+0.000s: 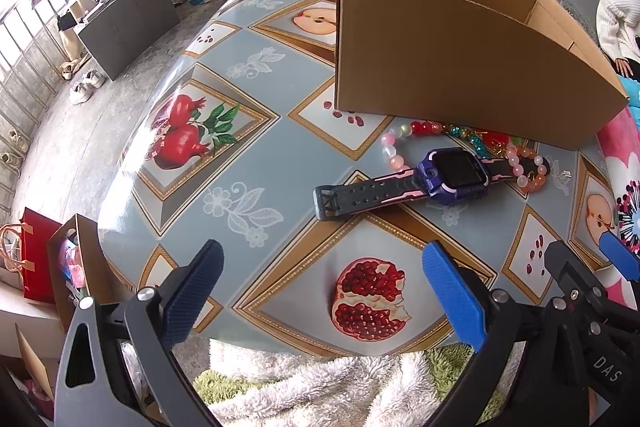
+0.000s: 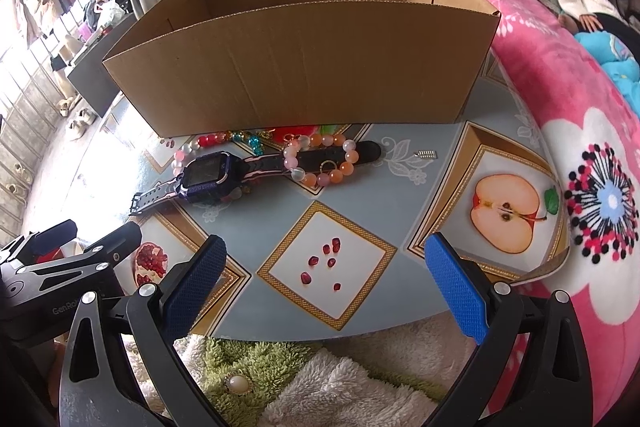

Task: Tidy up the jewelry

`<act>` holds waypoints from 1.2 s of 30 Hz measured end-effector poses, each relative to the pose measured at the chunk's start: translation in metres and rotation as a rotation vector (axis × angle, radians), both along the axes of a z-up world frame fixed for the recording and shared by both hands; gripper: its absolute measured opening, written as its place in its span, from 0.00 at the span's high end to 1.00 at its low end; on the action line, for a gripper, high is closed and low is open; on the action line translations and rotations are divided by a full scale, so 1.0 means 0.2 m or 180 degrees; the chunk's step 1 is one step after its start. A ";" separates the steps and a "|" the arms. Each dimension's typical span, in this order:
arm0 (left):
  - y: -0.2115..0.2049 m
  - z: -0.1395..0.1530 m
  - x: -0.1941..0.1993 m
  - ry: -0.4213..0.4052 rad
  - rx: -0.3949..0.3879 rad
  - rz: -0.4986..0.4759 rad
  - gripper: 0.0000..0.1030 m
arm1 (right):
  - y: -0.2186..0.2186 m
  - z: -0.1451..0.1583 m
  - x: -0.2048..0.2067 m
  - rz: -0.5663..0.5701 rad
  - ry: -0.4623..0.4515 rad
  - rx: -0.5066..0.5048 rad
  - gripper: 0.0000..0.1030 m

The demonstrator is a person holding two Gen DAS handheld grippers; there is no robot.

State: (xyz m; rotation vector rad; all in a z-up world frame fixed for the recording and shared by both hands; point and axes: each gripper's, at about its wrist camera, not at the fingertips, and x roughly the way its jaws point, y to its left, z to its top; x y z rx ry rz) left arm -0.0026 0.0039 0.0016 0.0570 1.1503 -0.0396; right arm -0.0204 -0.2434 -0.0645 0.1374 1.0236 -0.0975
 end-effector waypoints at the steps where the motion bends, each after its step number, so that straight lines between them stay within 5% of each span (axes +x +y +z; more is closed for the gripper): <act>1: 0.00 0.00 0.00 0.0000 0.0001 -0.0001 0.05 | 0.00 0.00 0.00 0.0003 -0.0002 0.0004 0.07; 36: 0.03 -0.02 -0.03 0.0017 -0.0004 0.0011 0.05 | 0.00 0.00 0.00 -0.0009 -0.0003 0.0030 0.07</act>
